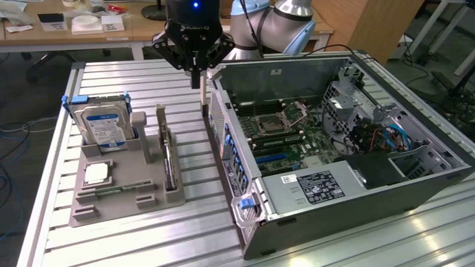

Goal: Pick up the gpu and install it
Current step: 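Reach for the gpu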

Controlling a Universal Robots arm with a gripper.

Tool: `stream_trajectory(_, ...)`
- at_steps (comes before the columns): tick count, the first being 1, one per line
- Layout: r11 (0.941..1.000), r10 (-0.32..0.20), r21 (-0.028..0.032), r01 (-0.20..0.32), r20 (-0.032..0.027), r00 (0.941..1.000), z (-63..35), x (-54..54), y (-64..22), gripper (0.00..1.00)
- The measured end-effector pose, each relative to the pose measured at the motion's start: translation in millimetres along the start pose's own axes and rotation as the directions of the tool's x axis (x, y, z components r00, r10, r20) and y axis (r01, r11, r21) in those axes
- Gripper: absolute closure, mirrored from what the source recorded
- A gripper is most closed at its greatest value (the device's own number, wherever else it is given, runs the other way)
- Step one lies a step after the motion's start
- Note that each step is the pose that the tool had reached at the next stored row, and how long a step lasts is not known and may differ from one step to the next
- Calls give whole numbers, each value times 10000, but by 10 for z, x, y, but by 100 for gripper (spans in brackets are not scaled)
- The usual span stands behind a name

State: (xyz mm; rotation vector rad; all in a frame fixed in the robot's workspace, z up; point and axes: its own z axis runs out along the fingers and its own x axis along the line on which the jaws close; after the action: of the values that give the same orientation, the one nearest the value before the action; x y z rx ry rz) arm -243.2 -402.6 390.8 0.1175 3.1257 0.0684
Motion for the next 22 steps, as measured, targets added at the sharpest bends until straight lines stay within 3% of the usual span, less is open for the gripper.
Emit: stream_trajectory(22, 10000, 0, 0, 0, -1, 10000, 0, 167, -23, 89)
